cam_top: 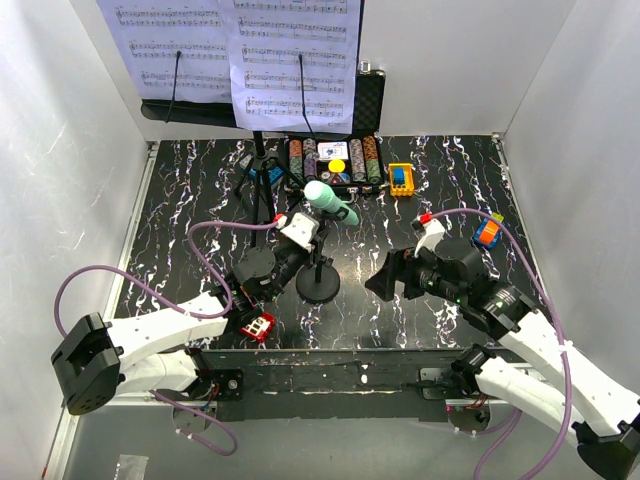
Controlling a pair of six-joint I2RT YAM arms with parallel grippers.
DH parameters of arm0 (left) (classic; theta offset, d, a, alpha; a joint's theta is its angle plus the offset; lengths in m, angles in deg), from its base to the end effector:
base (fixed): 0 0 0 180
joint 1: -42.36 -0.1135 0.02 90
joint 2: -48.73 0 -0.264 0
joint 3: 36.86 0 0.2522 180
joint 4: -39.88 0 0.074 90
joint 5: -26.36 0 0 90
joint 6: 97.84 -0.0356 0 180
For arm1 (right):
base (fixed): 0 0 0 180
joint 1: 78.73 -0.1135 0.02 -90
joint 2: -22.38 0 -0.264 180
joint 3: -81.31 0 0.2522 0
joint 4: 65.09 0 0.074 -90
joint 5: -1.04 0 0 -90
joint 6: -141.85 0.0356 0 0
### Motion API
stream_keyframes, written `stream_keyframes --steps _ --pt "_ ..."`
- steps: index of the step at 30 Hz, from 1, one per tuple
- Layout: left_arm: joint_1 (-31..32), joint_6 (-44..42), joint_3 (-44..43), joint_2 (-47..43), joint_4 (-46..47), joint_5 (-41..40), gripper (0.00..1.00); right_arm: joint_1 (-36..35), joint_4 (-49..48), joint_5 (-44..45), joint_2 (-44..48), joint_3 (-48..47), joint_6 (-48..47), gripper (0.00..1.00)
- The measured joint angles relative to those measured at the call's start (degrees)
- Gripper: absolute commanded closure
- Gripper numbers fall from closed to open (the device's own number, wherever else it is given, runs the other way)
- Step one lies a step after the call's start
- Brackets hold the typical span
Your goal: Pack up the instrument practice props
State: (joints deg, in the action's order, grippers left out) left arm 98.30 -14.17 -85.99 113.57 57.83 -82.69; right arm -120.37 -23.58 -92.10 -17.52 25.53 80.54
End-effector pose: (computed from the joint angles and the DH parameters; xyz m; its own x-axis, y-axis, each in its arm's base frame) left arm 0.1542 -0.2073 0.2884 0.0880 0.0560 -0.9946 0.5943 0.7983 0.0975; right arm 0.1174 0.1070 0.3045 -0.6198 0.0904 -0.7795 -0.4592 0.7638 0.4536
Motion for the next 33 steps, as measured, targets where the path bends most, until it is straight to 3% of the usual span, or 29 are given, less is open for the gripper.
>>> stream_keyframes --steps 1,8,23,29,33 --pt "0.0 -0.1 0.0 0.0 0.0 0.0 1.00 0.0 -1.1 -0.5 -0.4 0.4 0.8 0.02" --pt "0.0 0.1 0.1 -0.2 0.0 0.0 1.00 0.0 -10.4 -3.8 -5.0 2.6 7.4 0.22" --pt "0.0 2.4 6.5 -11.1 -2.4 -1.6 1.00 1.9 -34.5 -18.4 -24.0 5.5 18.8 0.20" --pt "0.0 1.4 6.8 -10.7 -1.4 3.0 1.00 1.9 -40.0 -22.4 -29.8 5.5 20.0 0.27" --pt "0.0 0.7 6.8 -9.3 0.1 5.0 1.00 1.9 -43.1 -23.9 -32.1 5.5 20.7 0.37"
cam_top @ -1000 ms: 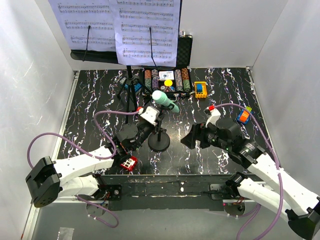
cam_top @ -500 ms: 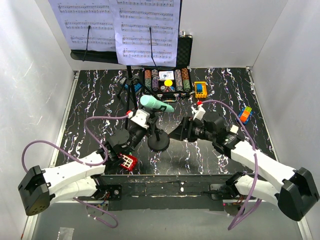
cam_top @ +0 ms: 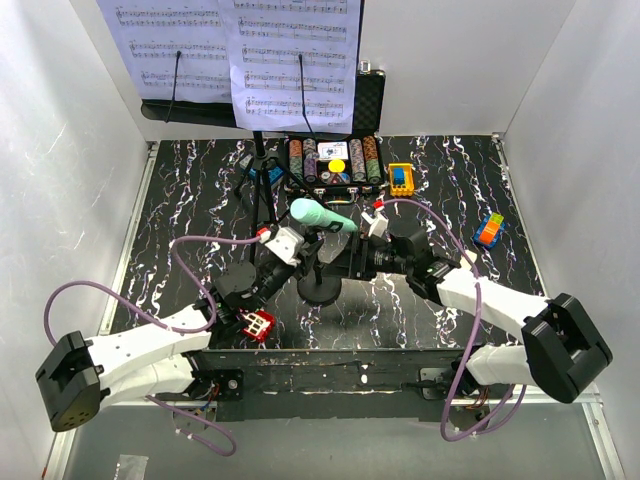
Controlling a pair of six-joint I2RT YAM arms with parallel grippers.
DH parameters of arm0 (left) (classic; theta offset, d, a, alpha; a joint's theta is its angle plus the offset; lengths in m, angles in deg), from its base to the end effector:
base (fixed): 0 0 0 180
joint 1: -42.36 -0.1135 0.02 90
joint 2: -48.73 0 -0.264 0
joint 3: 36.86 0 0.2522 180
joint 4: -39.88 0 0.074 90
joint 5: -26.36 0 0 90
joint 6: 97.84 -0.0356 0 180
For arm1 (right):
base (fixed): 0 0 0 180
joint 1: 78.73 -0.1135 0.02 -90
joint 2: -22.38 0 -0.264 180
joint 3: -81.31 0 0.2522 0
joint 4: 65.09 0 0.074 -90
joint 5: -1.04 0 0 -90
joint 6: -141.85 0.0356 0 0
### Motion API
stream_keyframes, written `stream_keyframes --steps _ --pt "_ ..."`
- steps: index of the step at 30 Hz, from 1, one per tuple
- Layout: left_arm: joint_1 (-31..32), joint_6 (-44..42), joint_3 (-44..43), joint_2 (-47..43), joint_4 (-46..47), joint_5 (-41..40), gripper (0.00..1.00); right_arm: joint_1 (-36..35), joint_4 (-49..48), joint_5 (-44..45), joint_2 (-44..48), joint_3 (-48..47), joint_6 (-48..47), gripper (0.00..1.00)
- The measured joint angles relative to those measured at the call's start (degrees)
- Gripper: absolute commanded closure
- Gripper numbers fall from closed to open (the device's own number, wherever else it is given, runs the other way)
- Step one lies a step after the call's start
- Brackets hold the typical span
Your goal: Pack up the instrument practice props
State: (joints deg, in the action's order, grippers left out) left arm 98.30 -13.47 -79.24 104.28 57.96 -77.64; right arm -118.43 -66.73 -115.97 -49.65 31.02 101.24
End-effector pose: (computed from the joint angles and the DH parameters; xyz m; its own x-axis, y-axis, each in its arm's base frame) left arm 0.1328 -0.1811 0.2830 0.1133 0.0023 -0.9936 0.6609 0.7465 0.0771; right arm 0.1990 0.1862 0.2349 -0.8532 0.1707 -0.4928 -0.3833 0.4355 0.8145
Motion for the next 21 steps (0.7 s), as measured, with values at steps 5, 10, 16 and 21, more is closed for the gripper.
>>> stream_keyframes --steps 5,10,16,21 --pt "0.0 -0.4 -0.4 1.7 1.3 0.3 1.00 0.0 -3.7 -1.1 -1.5 0.0 0.8 0.48" --pt "0.0 0.3 -1.2 2.5 0.8 -1.2 1.00 0.4 -6.0 -1.4 -2.9 0.2 1.9 0.52" --pt "0.0 2.0 -2.5 3.1 -1.2 -2.8 1.00 0.7 -8.8 -1.2 -3.1 2.0 3.2 0.61" --pt "-0.1 2.8 -2.7 3.1 -1.5 -3.3 1.00 0.8 -10.0 -1.0 -4.0 2.3 3.6 0.74"
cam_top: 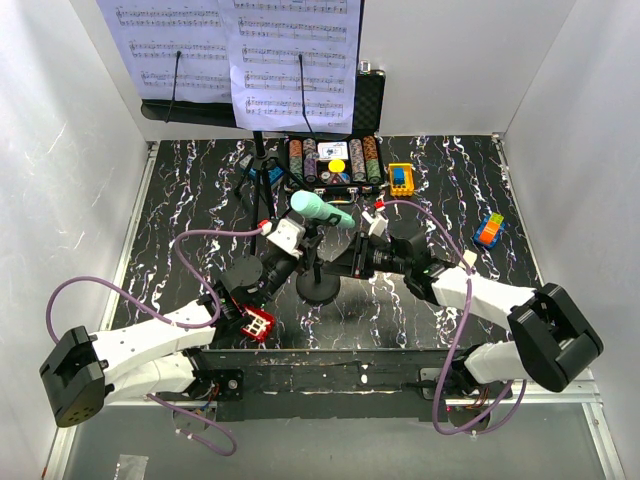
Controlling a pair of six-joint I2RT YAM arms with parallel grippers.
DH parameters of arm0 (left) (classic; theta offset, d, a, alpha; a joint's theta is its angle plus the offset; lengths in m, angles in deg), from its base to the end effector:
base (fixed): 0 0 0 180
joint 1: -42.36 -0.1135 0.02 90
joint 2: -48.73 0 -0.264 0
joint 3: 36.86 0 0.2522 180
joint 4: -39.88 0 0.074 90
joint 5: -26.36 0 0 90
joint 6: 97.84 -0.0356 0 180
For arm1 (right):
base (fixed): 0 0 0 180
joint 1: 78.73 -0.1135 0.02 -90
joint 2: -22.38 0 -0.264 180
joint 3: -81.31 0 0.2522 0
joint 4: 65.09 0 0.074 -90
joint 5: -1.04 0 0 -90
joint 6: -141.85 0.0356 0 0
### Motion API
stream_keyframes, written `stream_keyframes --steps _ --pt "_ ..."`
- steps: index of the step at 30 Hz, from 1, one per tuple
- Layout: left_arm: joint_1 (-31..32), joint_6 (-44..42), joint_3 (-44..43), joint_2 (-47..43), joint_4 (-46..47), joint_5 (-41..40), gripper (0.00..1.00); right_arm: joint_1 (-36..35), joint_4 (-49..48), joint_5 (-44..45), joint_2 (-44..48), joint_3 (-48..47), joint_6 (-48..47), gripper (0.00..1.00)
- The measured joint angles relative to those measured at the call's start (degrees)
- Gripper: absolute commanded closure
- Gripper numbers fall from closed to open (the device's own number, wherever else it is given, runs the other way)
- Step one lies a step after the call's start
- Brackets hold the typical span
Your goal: Pack up the instrument practice props
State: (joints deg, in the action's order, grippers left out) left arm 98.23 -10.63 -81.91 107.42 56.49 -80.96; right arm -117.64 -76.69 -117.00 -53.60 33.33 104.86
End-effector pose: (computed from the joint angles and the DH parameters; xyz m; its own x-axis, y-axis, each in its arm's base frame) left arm 0.1410 -0.1892 0.2852 0.0594 -0.0048 -0.9982 0.6213 0.7829 0.0332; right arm 0.2073 0.1888 0.2215 -0.8553 0.2156 -0.4712 -0.3692 0.3845 0.8461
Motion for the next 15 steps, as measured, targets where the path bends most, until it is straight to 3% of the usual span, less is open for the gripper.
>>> stream_keyframes --steps 3,4,5,8,11,15 --pt "-0.1 0.3 0.0 0.0 -0.2 -0.3 1.00 0.2 -0.8 -0.4 -0.6 0.0 0.6 0.70" --pt "-0.1 0.3 0.0 0.0 -0.2 -0.3 1.00 0.3 -1.0 -0.5 -0.7 0.0 0.8 0.62" --pt "-0.2 0.4 -0.1 0.0 -0.2 -0.3 1.00 0.3 -1.4 -0.6 -1.0 0.0 0.9 0.48" --pt "-0.2 0.7 -0.1 0.0 -0.3 -0.1 1.00 0.7 -2.8 -0.6 -1.7 0.0 2.1 0.35" --pt "-0.2 0.8 -0.1 0.0 -0.4 0.1 1.00 1.0 -3.6 -0.6 -2.3 0.2 2.6 0.38" --pt "-0.2 0.9 -0.1 0.0 -0.4 0.2 1.00 1.4 -4.2 -0.7 -2.8 0.3 3.2 0.58"
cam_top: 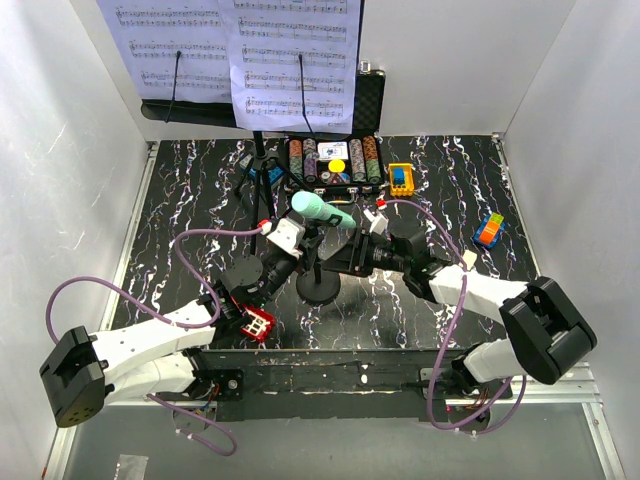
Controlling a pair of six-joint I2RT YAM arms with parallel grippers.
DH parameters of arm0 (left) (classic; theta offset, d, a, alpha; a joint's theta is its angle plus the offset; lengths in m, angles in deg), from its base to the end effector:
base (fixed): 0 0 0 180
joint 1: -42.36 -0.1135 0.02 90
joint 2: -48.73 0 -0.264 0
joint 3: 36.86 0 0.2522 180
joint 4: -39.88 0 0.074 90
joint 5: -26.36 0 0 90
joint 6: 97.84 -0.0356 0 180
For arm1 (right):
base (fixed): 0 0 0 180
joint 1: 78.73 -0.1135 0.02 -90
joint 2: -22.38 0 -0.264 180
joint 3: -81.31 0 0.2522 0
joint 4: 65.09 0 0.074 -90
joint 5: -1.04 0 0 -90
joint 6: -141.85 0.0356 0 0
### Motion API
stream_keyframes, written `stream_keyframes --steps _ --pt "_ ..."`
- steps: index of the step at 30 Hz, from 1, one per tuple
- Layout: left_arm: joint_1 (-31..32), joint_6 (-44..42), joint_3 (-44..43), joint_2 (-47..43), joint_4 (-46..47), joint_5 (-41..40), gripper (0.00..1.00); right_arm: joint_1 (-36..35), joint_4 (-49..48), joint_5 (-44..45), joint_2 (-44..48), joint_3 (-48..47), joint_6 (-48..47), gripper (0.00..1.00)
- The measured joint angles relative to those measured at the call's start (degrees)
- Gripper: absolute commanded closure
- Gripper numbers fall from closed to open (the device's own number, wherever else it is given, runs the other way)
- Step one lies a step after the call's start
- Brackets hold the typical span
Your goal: Pack up the instrument practice props
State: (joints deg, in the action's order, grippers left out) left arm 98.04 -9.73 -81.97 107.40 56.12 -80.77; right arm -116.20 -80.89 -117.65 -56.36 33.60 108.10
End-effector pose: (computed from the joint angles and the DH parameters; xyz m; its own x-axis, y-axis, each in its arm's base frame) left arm 0.1416 -0.1888 0.2849 0.0469 -0.0128 -0.9988 0.6222 0.7826 0.0192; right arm 0.2167 0.1876 0.2148 -0.8652 0.2558 -0.4312 -0.3274 0.3631 0.8723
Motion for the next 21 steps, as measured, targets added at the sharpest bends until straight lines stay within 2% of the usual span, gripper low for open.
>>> stream_keyframes --steps 7,8,12,21 --pt "0.0 0.1 0.0 0.0 0.0 0.3 1.00 0.3 -2.4 -1.1 -1.3 0.0 0.9 0.69" --pt "0.0 0.2 0.0 0.0 0.0 0.3 1.00 0.3 -2.6 -1.4 -1.4 0.0 1.0 0.73" --pt "0.0 0.2 0.0 0.0 0.0 0.2 1.00 0.5 -3.6 -2.5 -2.3 0.0 2.0 0.99" --pt "-0.1 2.0 -1.2 0.7 -1.6 0.1 1.00 0.6 -3.3 -2.2 -1.3 0.6 -1.3 0.99"
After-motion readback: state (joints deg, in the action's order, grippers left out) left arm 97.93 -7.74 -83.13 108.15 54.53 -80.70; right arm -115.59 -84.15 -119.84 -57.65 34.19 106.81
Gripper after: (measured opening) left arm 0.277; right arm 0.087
